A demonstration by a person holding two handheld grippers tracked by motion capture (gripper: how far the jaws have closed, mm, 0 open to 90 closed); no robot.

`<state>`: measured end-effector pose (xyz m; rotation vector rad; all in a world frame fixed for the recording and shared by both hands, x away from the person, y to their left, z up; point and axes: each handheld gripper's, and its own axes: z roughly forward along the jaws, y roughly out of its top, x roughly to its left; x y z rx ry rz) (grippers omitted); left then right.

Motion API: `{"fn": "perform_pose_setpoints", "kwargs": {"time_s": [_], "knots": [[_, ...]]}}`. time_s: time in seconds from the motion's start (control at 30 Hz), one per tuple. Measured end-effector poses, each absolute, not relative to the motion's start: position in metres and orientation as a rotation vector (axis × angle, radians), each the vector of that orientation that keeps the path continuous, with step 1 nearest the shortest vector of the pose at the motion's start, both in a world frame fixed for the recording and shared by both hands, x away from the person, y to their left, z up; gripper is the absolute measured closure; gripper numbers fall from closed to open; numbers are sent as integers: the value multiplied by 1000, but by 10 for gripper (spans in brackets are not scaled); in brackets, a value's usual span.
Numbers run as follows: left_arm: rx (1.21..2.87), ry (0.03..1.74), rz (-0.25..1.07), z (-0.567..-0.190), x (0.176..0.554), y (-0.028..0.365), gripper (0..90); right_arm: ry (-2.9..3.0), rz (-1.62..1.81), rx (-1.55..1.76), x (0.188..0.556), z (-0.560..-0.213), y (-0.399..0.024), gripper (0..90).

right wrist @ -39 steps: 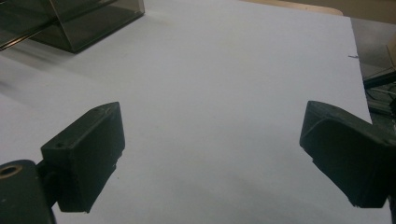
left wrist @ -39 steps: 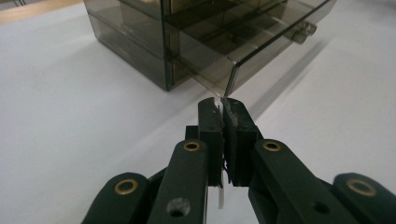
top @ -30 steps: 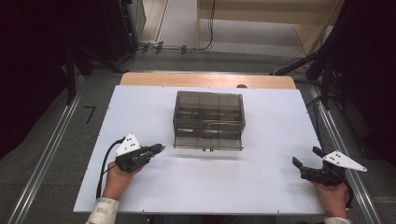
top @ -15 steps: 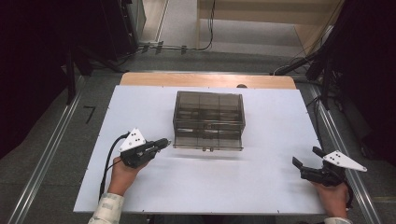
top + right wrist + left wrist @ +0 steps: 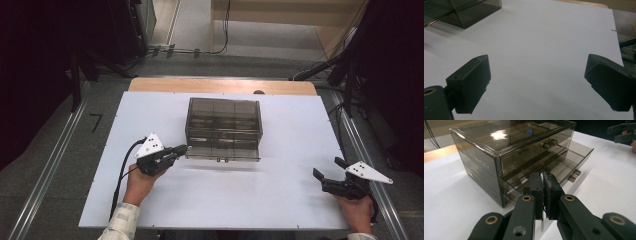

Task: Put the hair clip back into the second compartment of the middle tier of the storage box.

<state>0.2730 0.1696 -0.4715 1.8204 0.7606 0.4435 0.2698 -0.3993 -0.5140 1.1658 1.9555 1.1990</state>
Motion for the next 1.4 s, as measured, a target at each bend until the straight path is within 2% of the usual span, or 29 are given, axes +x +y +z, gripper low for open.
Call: {"fn": "perform_pose_setpoints", "kwargs": {"time_s": [1.4], "knots": [[1835,726,387,-471,304,103,876,1961,1200,1167,270,-514,-399,53]]}}
